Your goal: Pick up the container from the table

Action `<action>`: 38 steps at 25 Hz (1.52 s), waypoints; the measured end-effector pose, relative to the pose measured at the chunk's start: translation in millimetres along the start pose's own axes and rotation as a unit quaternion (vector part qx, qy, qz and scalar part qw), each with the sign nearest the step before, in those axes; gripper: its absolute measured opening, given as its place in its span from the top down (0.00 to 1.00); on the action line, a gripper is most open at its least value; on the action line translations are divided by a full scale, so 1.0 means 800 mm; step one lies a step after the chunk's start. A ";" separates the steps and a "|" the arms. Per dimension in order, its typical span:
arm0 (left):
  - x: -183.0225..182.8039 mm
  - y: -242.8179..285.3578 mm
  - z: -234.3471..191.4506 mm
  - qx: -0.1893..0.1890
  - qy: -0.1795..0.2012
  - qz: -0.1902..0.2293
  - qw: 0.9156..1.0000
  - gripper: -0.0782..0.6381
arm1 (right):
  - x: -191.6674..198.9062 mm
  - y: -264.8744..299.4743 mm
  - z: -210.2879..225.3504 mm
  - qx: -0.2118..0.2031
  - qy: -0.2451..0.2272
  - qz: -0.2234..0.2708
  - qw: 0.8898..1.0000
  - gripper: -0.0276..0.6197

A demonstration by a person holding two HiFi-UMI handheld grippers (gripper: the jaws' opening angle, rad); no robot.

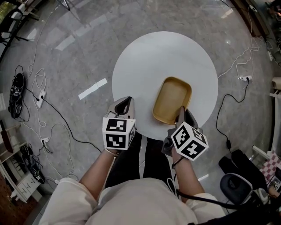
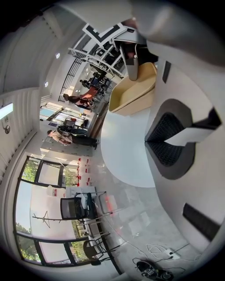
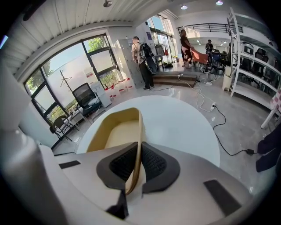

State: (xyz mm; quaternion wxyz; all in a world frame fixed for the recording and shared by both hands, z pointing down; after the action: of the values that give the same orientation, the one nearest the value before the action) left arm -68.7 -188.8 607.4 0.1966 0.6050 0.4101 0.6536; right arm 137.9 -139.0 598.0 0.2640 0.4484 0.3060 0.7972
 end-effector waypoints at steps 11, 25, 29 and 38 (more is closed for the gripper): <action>-0.021 -0.023 0.021 0.011 0.012 0.022 1.000 0.87 | -0.020 -0.030 -0.012 -0.018 -0.011 0.021 1.000 0.89; -0.061 -0.059 0.042 0.013 0.011 0.070 0.997 0.87 | -0.065 -0.068 -0.021 -0.033 -0.023 0.075 0.996 0.89; -0.080 -0.067 0.045 0.015 0.014 0.089 0.996 0.87 | -0.077 -0.080 -0.019 -0.030 -0.018 0.092 0.995 0.89; -0.125 -0.083 0.065 0.036 0.005 0.128 0.991 0.87 | -0.103 -0.106 -0.017 -0.028 -0.009 0.118 0.993 0.89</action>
State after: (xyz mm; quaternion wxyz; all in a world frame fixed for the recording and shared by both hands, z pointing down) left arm -16.1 -210.0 489.6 0.0870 0.6559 0.3534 0.6613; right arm 175.8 -142.8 485.4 0.1831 0.4810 0.2261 0.8270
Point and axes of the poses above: the fingertips, and each gripper's own axes: y forward along the fingers, z to its right, x out of its underside, the point moved 1 cm from there along -y, backward along the fingers, and after that the axes turned 11 degrees about -x, right-handed, at the moved point
